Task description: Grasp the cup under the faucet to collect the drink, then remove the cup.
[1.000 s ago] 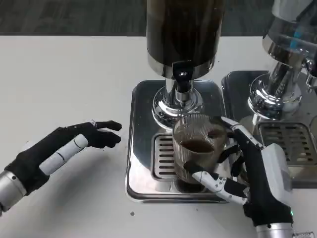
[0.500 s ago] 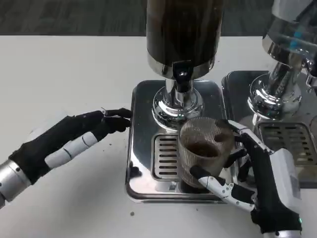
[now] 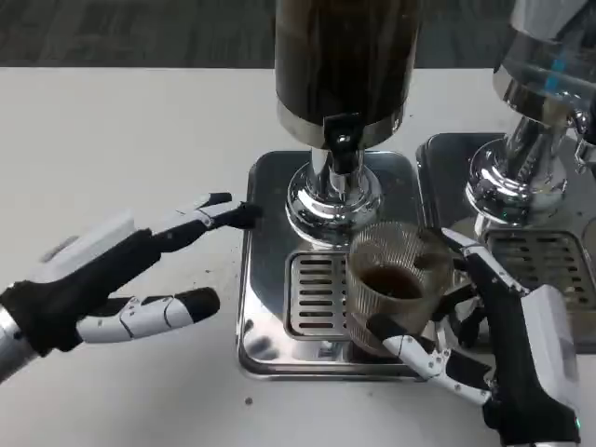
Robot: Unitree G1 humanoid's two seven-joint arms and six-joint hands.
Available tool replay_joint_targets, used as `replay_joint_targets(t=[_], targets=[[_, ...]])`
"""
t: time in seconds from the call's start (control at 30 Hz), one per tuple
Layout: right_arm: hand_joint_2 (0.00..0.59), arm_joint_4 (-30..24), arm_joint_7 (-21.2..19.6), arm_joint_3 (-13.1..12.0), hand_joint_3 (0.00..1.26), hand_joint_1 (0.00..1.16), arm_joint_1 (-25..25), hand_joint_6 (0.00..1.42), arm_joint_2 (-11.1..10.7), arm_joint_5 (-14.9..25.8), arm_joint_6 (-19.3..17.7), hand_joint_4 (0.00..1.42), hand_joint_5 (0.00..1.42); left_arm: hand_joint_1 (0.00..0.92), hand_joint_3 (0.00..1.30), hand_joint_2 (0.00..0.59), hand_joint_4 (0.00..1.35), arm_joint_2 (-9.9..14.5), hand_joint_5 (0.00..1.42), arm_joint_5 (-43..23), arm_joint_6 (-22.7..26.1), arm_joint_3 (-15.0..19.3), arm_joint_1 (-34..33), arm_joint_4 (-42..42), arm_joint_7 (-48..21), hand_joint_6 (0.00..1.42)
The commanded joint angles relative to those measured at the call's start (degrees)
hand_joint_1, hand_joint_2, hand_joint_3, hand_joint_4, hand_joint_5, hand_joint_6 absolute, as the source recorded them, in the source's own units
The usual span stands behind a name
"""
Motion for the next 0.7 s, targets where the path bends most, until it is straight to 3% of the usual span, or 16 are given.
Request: replay_joint_targets(t=[0.03, 0.7], targets=[[0.238, -3.47, 0.08, -0.89, 0.58, 0.67, 0.93, 1.18, 0.09, 1.24, -1.57, 0.69, 0.84, 0.000, 0.08, 0.138, 0.00, 2.85, 0.00, 3.03, -3.23, 0.17, 1.77, -1.76, 3.06, 0.09], [0.228, -7.80, 2.59, -2.25, 0.60, 0.68, 3.73, 1.19, -0.16, 2.40, -2.14, 0.70, 0.85, 0.000, 0.00, 0.125, 0.00, 8.14, 0.00, 6.80, -10.49, -1.22, 6.66, -4.80, 7.80, 0.00]])
